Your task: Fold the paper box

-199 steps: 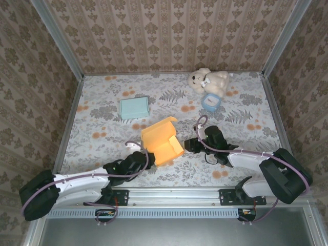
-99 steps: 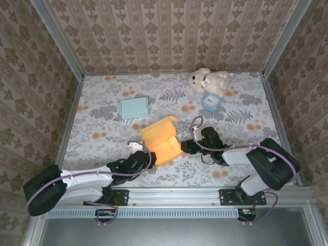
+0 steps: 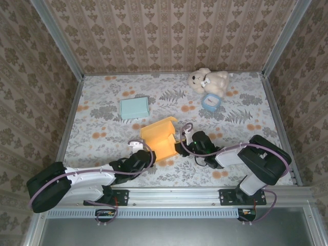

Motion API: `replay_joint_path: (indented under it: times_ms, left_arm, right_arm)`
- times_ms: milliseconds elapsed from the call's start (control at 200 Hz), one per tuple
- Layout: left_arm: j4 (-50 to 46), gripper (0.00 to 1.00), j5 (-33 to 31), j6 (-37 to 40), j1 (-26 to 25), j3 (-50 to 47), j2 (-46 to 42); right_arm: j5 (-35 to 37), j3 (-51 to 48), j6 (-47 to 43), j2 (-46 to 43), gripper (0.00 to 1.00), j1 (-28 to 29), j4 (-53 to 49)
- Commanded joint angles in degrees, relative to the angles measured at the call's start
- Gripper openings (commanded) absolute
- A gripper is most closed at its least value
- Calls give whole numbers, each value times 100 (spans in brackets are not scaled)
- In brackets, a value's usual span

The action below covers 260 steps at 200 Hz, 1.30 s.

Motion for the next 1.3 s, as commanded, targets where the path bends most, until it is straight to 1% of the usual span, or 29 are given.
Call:
replay_joint_path:
  times_ms: [0, 65, 140, 210, 350, 540, 610, 810, 1020, 1140, 1190, 1295]
  left_arm:
    - [6, 33, 241, -37, -56, 97, 103]
    - [10, 33, 230, -49, -57, 87, 99]
    - [1, 32, 214, -57, -58, 82, 101]
    - [-10, 32, 200, -85, -56, 71, 101]
    - [-56, 32, 187, -93, -56, 78, 98]
    - [-54, 32, 178, -93, -61, 91, 107]
    - [-55, 32, 184, -93, -56, 108, 116]
    - [-8, 31, 205, -77, -56, 142, 160]
    - [2, 31, 176, -144, -65, 117, 212]
    - [-32, 31, 131, -196, -67, 112, 230]
    - [-29, 31, 131, -204, -66, 113, 238]
    - [0, 31, 134, -211, -65, 127, 274]
  right_arm:
    - [722, 14, -372, 141, 23, 246, -560]
    - [777, 5, -444, 193, 17, 263, -587]
    - [837, 86, -487, 253, 13, 278, -779]
    - [1048, 228, -545, 280, 14, 381, -1121]
    - [1447, 732, -664, 314, 17, 633, -2243]
    - [1687, 959, -647, 192, 20, 862, -2845]
    - [1985, 1118, -656, 188, 19, 991, -3192]
    - [3353, 1766, -759, 599, 17, 1564, -4103]
    - [4165, 2446, -563, 1231, 16, 1678, -5070]
    - [4827, 2914, -412, 1542, 16, 1810, -5937]
    - [4949, 3060, -458, 1626, 16, 1880, -6150]
    - [4910, 3177, -627, 1722, 17, 2025, -6174]
